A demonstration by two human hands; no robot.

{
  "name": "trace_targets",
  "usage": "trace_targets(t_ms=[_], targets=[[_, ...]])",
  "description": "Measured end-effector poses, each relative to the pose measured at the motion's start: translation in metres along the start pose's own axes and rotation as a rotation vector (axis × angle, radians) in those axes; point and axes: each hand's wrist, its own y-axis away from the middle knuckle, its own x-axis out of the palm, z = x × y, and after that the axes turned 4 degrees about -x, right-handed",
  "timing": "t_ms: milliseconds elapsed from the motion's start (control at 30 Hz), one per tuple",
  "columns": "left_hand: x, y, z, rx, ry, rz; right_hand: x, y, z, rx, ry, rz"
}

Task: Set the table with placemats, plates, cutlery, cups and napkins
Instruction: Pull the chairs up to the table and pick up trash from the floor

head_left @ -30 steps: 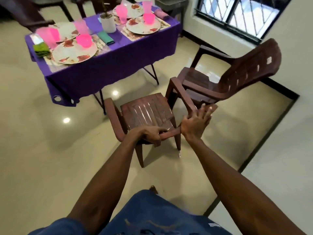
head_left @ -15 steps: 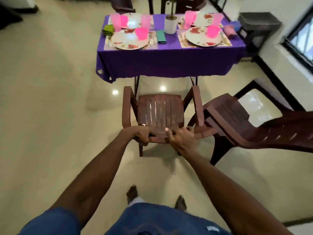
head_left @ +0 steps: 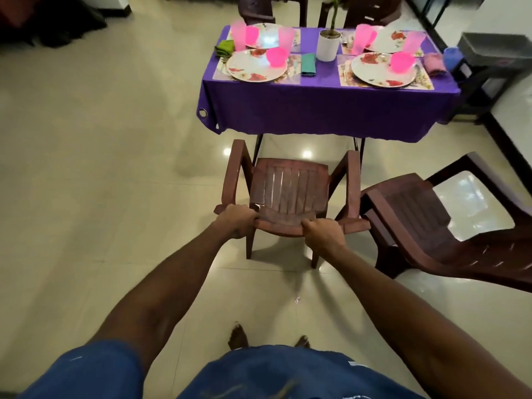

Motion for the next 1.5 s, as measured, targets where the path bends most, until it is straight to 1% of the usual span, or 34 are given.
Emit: trace_targets(t_ms=[233, 433, 533, 667, 767, 900, 1033, 1200, 1300, 1400, 1500], targets=[[0.016, 0.01, 0.044, -0.016, -0.031, -0.056, 0.006, -0.018, 0.029, -0.082, -0.045, -0.111], [0.025, 0.017, 0.095, -0.117, -0.002, -0.115, 0.0, -0.071, 0.062, -0.143, -0.051, -0.137], [0.023, 0.01, 0.12, -0.162, -0.056, -0.162, -0.002, -0.102, 0.081, -0.104, -0.064, -0.111], [0.013, -0.006, 0.146, -0.19, -0.126, -0.161, -0.002, -0.128, 0.096, -0.065, -0.069, -0.105], [0.012, -0.015, 0.161, -0.225, -0.13, -0.171, -0.003, -0.142, 0.103, -0.06, -0.076, -0.135], [0.01, -0.025, 0.175, -0.238, -0.148, -0.213, -0.004, -0.157, 0.11, -0.042, -0.086, -0.134], [0.005, -0.029, 0.178, -0.27, -0.135, -0.231, -0.006, -0.169, 0.111, -0.031, -0.064, -0.135], [0.006, -0.034, 0.177, -0.313, -0.124, -0.224, -0.001, -0.177, 0.111, 0.035, -0.013, -0.105], [0.011, -0.033, 0.176, -0.408, -0.079, -0.205, -0.001, -0.174, 0.11, -0.032, -0.041, -0.097], [0.015, -0.03, 0.159, -0.473, 0.04, -0.264, 0.009, -0.153, 0.102, -0.046, -0.094, -0.16], [0.035, -0.02, 0.139, -0.395, 0.092, -0.41, 0.024, -0.129, 0.099, 0.04, -0.091, -0.206]])
